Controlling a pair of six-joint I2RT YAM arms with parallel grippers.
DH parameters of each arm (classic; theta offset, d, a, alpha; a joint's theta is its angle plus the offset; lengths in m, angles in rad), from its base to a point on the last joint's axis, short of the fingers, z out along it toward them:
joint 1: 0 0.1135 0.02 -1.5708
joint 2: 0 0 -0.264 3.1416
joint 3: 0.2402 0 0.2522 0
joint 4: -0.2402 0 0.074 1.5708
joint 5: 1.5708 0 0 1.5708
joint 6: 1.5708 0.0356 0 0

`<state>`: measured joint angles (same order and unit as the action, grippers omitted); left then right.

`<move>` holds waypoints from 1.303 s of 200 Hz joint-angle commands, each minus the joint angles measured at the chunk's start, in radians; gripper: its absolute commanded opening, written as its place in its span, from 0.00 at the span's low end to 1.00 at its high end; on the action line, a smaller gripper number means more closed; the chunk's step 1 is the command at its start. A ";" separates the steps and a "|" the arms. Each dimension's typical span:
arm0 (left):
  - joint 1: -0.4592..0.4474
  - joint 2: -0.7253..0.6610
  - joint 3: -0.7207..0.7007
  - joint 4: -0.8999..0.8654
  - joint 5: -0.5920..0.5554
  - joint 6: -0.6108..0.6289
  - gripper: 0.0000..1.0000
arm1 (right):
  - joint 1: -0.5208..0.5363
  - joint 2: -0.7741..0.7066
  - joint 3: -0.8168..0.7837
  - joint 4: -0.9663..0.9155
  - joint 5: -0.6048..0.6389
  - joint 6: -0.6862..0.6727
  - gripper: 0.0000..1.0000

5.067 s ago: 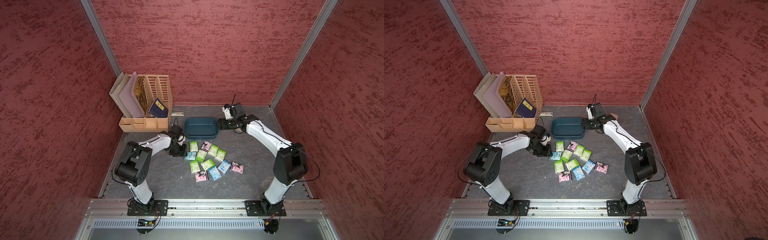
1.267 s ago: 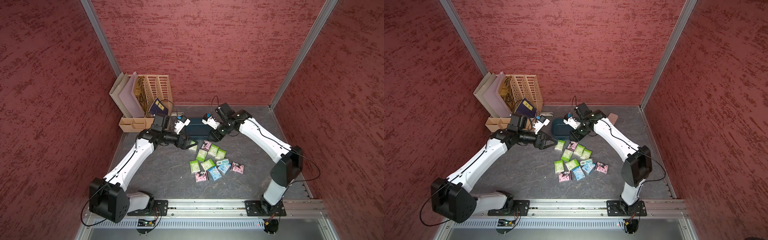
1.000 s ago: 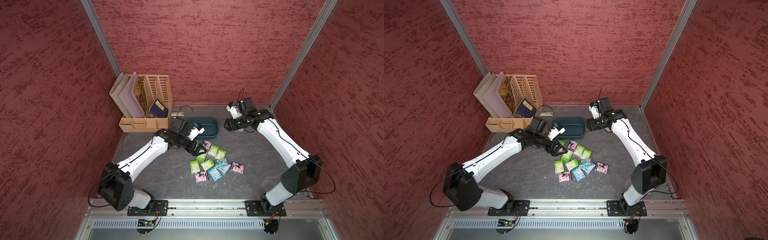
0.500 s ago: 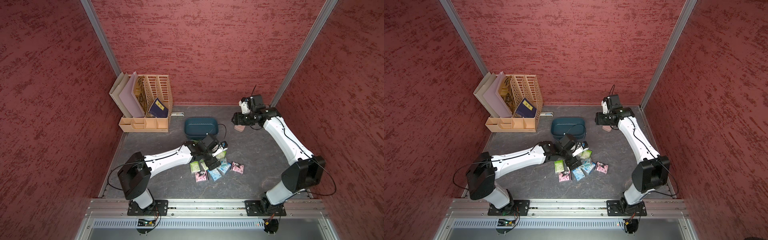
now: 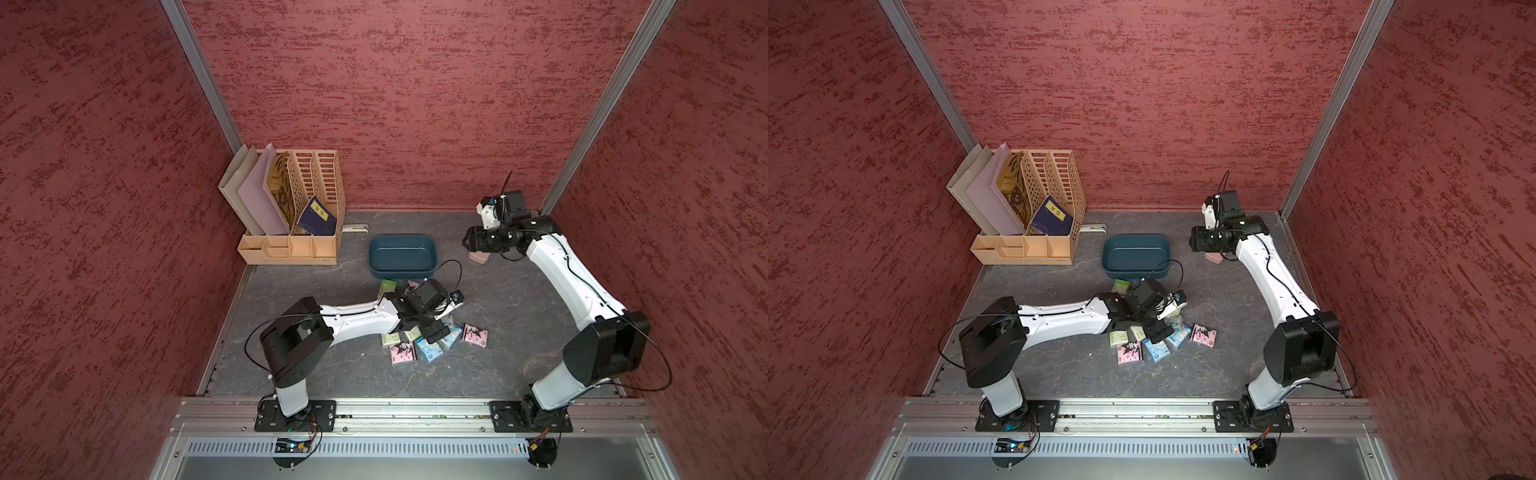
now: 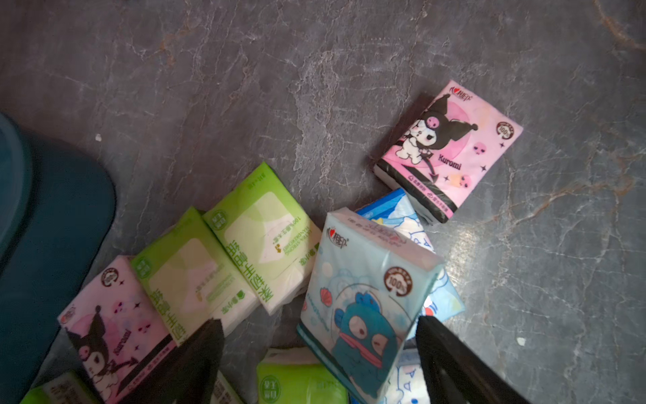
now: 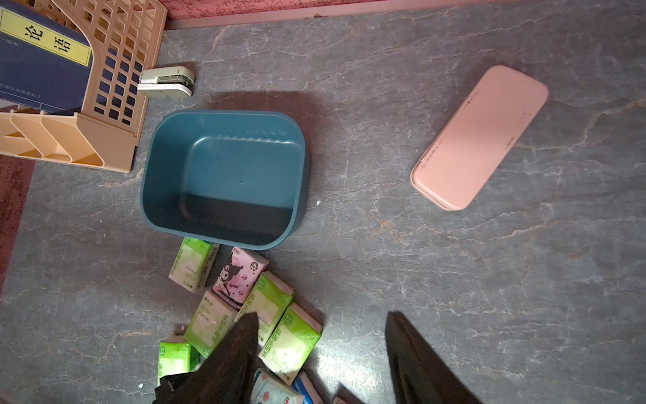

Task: Put the pocket tissues into the storage box
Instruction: Pick up the pocket tissues from the center of the board.

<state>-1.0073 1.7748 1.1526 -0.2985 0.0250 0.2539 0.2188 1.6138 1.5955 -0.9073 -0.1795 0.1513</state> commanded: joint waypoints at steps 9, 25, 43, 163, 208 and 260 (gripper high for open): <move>0.004 -0.008 0.023 0.004 0.068 -0.008 0.89 | -0.012 -0.007 -0.021 0.022 -0.010 -0.010 0.62; 0.009 -0.002 0.023 0.000 0.087 -0.011 0.83 | -0.012 -0.007 -0.022 0.023 -0.015 -0.009 0.62; 0.015 0.021 0.038 -0.009 0.111 -0.016 0.68 | -0.014 -0.005 -0.025 0.027 -0.018 -0.009 0.62; 0.033 0.092 0.068 -0.032 0.174 -0.029 0.35 | -0.015 -0.010 -0.033 0.022 -0.012 -0.012 0.61; 0.054 0.098 0.076 -0.051 0.193 -0.041 0.00 | -0.015 -0.004 -0.030 0.013 -0.012 -0.016 0.61; 0.165 -0.081 0.006 0.030 0.238 -0.129 0.00 | -0.016 -0.035 -0.043 0.071 -0.092 -0.018 0.62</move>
<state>-0.9253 1.8217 1.1934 -0.3256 0.2127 0.1940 0.2119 1.6138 1.5715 -0.9005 -0.1974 0.1448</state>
